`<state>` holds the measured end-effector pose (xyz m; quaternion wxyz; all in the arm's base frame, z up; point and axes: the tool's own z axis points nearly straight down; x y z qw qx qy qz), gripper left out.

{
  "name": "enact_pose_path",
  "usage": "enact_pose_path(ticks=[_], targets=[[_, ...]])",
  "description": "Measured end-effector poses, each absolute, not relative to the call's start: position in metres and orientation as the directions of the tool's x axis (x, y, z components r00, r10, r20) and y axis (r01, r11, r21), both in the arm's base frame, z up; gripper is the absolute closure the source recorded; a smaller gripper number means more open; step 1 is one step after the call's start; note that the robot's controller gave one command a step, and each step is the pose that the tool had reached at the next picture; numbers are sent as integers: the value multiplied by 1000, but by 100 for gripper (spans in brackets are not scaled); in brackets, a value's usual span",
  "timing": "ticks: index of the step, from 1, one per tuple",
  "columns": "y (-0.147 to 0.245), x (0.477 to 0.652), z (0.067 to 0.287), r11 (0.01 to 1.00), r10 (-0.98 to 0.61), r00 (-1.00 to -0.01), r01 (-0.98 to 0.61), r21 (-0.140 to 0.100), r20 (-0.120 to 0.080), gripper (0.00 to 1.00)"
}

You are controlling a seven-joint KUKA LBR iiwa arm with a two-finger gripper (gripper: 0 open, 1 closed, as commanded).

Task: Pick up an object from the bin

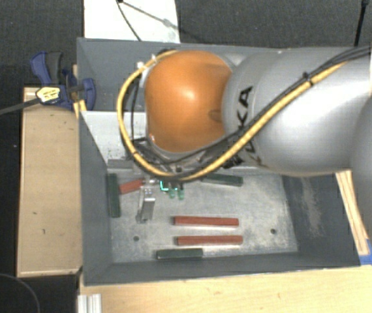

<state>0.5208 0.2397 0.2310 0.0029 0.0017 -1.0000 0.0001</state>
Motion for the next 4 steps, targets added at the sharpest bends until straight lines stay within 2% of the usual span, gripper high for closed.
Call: enact_pose_path(ticks=[1,2,4], targets=[[206,587,71,999,40,-999,40,-2,4,0],[179,590,70,1000,19,-1000,19,-2,2,0],[142,589,71,975,221,-975,221,-2,5,0]])
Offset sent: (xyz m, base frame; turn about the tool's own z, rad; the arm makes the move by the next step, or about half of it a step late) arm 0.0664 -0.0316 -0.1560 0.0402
